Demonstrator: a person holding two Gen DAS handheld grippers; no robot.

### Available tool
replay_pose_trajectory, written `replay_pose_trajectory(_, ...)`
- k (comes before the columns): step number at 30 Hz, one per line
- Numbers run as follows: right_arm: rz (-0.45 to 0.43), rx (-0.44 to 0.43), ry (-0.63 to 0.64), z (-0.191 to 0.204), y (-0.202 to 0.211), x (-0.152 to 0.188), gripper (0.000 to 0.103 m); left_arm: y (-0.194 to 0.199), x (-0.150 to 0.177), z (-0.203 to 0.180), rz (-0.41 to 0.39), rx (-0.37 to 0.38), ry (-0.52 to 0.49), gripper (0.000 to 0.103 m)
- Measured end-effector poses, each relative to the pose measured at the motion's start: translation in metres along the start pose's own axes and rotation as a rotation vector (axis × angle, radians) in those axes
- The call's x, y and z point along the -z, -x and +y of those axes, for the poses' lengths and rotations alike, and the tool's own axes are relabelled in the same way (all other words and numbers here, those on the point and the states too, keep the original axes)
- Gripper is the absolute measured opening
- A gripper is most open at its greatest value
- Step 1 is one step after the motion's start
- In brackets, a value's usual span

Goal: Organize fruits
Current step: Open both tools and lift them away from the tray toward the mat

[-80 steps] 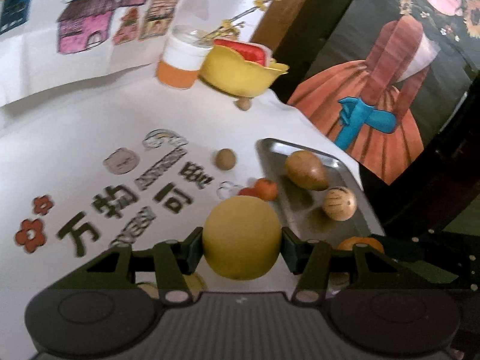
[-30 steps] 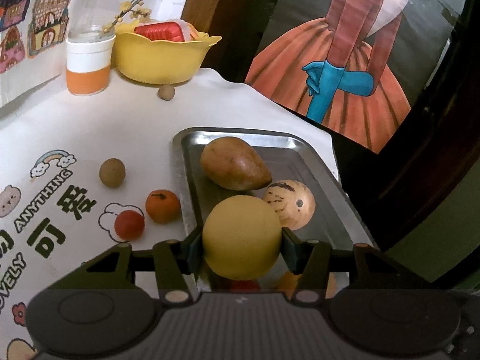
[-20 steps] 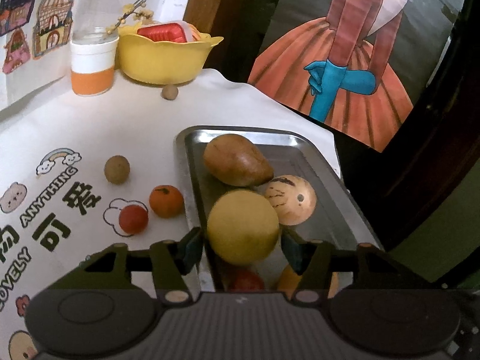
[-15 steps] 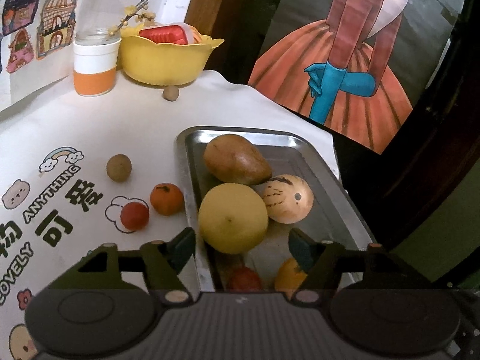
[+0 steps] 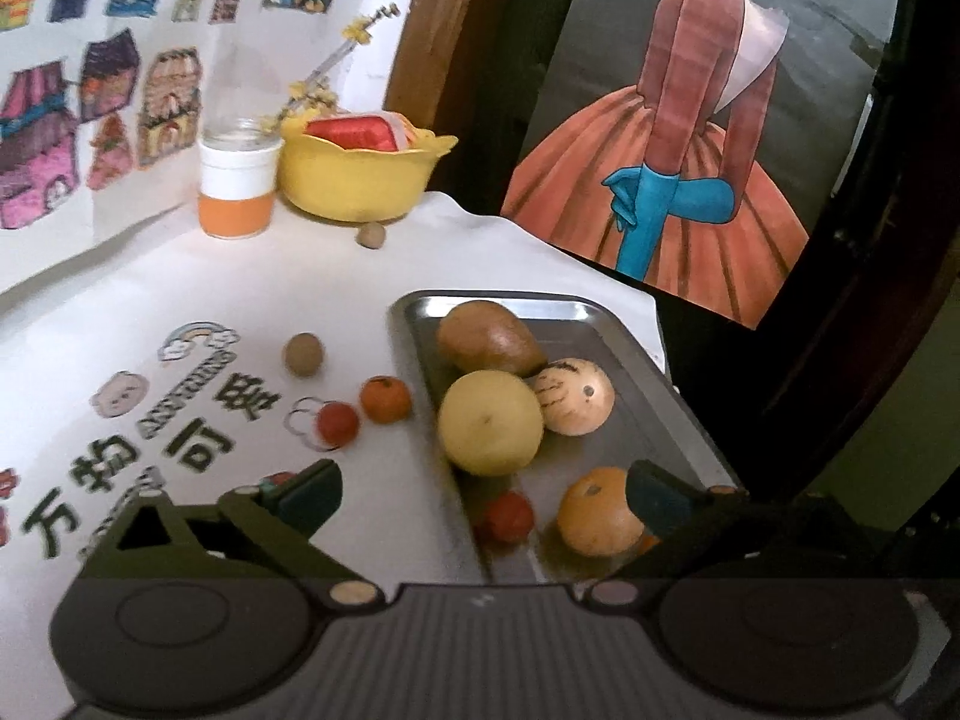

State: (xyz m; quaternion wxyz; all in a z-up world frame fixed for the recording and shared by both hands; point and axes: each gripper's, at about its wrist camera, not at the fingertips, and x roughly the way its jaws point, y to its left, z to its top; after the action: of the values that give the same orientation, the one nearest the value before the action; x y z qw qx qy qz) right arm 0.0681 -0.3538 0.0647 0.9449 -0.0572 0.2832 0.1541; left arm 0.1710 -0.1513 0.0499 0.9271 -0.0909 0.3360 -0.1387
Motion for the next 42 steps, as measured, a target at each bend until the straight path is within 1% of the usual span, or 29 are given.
replay_pose_trajectory(7, 0.001, -0.005, 0.032, 0.022, 0.025, 0.004, 0.102, 0.038, 0.024, 0.019, -0.004, -0.058, -0.024, 0.102)
replay_pose_trajectory(10, 0.017, -0.012, 0.040, 0.034, 0.032, 0.009, 0.102, 0.057, 0.034, 0.030, -0.001, -0.075, -0.009, 0.102)
replay_pose_trajectory(12, 0.034, -0.029, 0.037, 0.041, 0.036, 0.012, 0.102, 0.068, 0.041, 0.036, 0.001, -0.083, -0.004, 0.102)
replay_pose_trajectory(14, 0.054, -0.067, 0.033, 0.048, 0.041, 0.014, 0.102, 0.079, 0.048, 0.043, 0.008, -0.107, -0.005, 0.102)
replay_pose_trajectory(16, 0.060, -0.107, 0.039, 0.055, 0.048, 0.011, 0.102, 0.088, 0.054, 0.049, 0.022, -0.136, -0.016, 0.102)
replay_pose_trajectory(17, 0.056, -0.112, 0.049, 0.057, 0.052, 0.009, 0.102, 0.092, 0.056, 0.052, 0.030, -0.145, -0.021, 0.102)
replay_pose_trajectory(21, 0.043, -0.095, 0.109, 0.066, 0.066, -0.008, 0.102, 0.112, 0.061, 0.069, 0.047, -0.175, -0.039, 0.102)
replay_pose_trajectory(23, 0.038, -0.099, 0.136, 0.068, 0.069, -0.019, 0.102, 0.121, 0.060, 0.078, 0.042, -0.192, -0.061, 0.102)
replay_pose_trajectory(27, 0.030, -0.115, 0.162, 0.075, 0.070, -0.043, 0.102, 0.136, 0.050, 0.100, 0.026, -0.226, -0.073, 0.103)
replay_pose_trajectory(32, 0.036, -0.160, 0.206, 0.088, 0.060, -0.072, 0.102, 0.146, 0.035, 0.126, 0.032, -0.264, -0.103, 0.103)
replay_pose_trajectory(35, 0.036, -0.168, 0.277, 0.097, 0.049, -0.092, 0.102, 0.145, 0.023, 0.139, 0.041, -0.290, -0.120, 0.103)
replay_pose_trajectory(42, 0.006, -0.186, 0.476, 0.108, 0.015, -0.138, 0.102, 0.134, -0.008, 0.155, 0.019, -0.304, -0.125, 0.103)
